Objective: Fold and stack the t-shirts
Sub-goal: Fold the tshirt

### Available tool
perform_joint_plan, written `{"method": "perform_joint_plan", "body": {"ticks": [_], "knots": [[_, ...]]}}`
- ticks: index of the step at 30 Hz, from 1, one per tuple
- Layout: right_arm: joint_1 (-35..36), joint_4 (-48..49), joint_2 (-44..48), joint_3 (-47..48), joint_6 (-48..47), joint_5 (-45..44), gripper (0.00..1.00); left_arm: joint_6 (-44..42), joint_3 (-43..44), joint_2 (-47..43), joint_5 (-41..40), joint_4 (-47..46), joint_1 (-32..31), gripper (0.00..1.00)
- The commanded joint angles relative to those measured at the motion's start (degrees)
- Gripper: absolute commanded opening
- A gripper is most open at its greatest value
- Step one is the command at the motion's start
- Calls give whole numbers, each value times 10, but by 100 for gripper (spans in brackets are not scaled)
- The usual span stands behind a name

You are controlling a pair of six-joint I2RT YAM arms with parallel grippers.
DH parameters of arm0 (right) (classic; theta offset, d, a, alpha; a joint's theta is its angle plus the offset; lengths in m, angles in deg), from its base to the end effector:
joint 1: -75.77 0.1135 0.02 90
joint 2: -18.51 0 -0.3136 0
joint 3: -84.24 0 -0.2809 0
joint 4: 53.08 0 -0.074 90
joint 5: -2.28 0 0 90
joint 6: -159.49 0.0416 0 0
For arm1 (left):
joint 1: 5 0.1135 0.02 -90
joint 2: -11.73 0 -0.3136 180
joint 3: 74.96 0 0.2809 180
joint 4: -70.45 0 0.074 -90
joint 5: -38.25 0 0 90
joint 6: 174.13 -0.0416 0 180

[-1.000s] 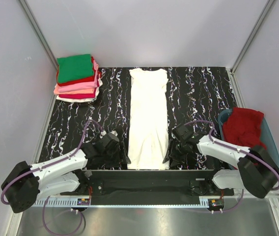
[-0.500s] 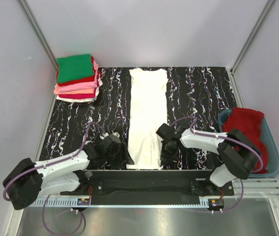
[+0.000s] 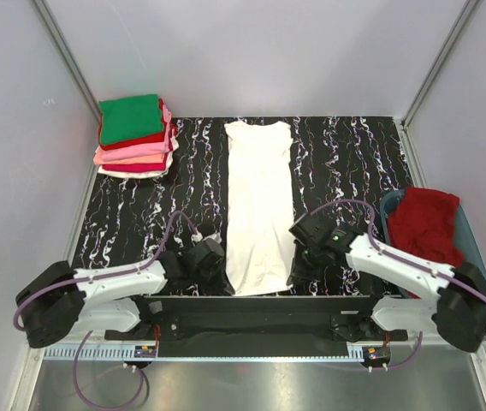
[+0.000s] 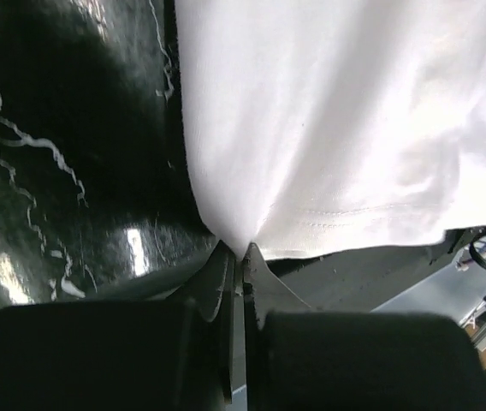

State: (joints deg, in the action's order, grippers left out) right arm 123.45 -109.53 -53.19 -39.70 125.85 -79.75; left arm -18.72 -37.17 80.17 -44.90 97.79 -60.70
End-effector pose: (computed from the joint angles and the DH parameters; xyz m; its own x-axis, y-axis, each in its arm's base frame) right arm 0.1489 0.1721 0.2259 -0.9884 0.1391 -0.0605 0.1118 0.9376 0.3291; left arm 0.1129 -0.1742 0.1642 -0.9771 -0.1698 -0.1286 -0.0784 0.8481 -0.5241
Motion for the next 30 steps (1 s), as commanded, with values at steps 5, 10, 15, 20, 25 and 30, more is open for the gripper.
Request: {"method": "perform_joint_plan", "body": {"ticks": [5, 10, 15, 20, 25, 30], "knots": [[19, -33, 125, -59, 59, 18, 0, 39, 43, -145, -48, 129, -46, 0], [19, -39, 138, -45, 53, 16, 0, 11, 131, -168, -84, 245, -43, 0], [8, -88, 100, 51, 13, -64, 0, -59, 261, -110, -87, 321, 9, 0], [-63, -118, 3, 190, -96, -104, 0, -139, 318, -46, -56, 318, 100, 0], [-131, -108, -93, 288, -184, -90, 0, -215, 390, 54, -5, 304, 181, 0], [-168, -105, -199, 373, -237, -85, 0, -269, 466, 151, 33, 297, 230, 0]]}}
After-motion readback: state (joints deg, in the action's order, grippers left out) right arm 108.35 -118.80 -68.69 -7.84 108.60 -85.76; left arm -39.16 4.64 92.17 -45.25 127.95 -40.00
